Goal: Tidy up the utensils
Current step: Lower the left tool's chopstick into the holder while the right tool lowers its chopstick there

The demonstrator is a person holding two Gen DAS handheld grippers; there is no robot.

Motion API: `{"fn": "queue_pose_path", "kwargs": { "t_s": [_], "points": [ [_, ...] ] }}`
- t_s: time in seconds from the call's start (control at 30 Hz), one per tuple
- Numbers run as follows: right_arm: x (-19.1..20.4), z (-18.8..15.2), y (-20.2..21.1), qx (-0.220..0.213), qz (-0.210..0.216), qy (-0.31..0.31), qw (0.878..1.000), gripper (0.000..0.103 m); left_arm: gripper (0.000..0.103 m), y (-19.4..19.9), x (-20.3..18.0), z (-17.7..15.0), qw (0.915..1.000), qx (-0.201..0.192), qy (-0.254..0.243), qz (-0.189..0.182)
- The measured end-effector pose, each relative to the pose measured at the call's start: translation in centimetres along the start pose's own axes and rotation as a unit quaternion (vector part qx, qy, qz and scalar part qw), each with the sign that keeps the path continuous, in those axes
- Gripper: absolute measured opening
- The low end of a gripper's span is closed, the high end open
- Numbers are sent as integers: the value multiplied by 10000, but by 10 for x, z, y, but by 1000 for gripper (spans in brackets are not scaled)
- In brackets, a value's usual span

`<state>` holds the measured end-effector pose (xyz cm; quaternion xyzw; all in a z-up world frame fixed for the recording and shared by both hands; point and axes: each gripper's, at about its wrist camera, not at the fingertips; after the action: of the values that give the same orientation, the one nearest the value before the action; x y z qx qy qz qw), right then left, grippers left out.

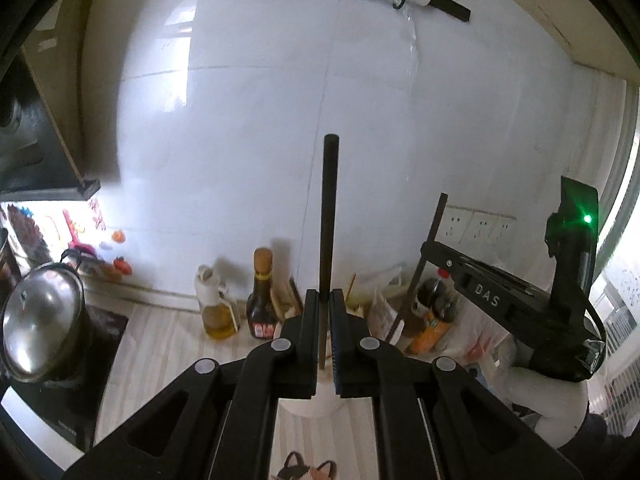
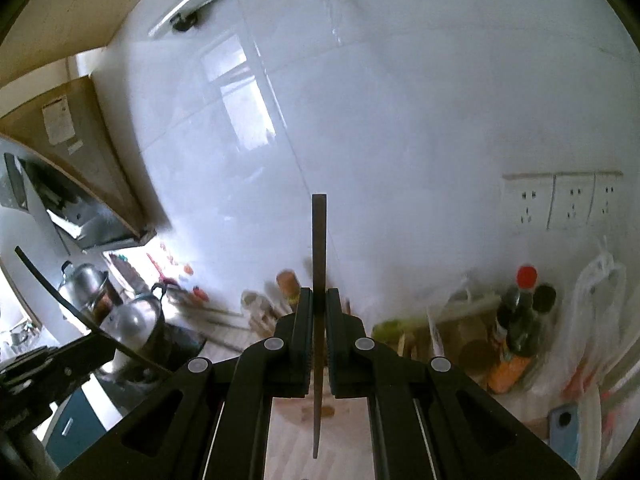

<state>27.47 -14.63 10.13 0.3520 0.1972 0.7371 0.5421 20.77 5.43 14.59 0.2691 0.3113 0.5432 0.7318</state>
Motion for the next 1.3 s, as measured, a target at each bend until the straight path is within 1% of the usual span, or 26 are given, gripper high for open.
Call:
{"fn": "queue_pose_path", "kwargs": {
  "t_s": [0.13,0.23,0.4,0.53,0.73,0.8,0.93,0.97,1.0,1.03,1.1,1.13,1.17,1.2,1.23,1.27,1.3],
  "points": [
    [1,23,-1,-215,-75,1,9997,6,3,-13,-4,19,9999,-68,-52,59],
    [-2,42,-9,-336,-139,-73,9993,6,3,-28,-4,30,9999,-45,-45,103],
    [-6,63,-30,-464,-224,-157,9986,6,3,-65,3,44,9998,132,30,169],
    [-7,69,-54,-457,-275,-138,9985,6,3,-94,10,50,9993,301,70,221],
    [-8,64,-90,-210,-338,-84,9992,6,3,-128,16,47,9973,688,105,212],
    [-11,59,-101,-29,-325,-73,9994,6,3,-134,17,46,9967,783,92,186],
    [-20,54,-121,504,-113,-124,9986,7,8,-135,17,45,9958,894,172,134],
    [-22,53,-123,622,-93,-129,9979,8,8,-132,17,44,9955,912,245,103],
    [-23,52,-123,684,-70,-139,9975,16,8,-133,19,46,9953,921,279,99],
    [-25,50,-122,701,-29,-157,9974,29,9,-130,19,47,9953,919,295,104],
    [-26,46,-116,697,-20,-135,9975,38,18,-126,19,47,9953,887,328,216],
    [-25,45,-113,681,-33,-119,9976,39,41,-123,18,47,9953,856,336,300],
    [-25,43,-108,665,-58,-94,9977,41,71,-121,19,48,9952,830,351,375],
    [-25,40,-104,669,-69,-72,9977,46,83,-116,21,47,9950,760,407,508],
    [-25,37,-99,665,-126,-68,9977,51,92,-112,23,45,9948,692,453,591],
    [-26,34,-94,666,-217,-77,9975,55,92,-107,25,42,9948,622,483,645],
    [-30,30,-88,669,-276,-102,9973,62,92,-105,26,40,9944,607,498,703]
  ]
}}
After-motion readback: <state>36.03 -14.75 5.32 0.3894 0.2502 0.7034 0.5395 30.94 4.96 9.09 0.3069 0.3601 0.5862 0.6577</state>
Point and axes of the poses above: each gripper's, at about its wrist camera, not at the fingertips, and y roughly against the way its jaws point, x to its left, z to its top, and after that the axes turned 12 degrees about x, right-handed
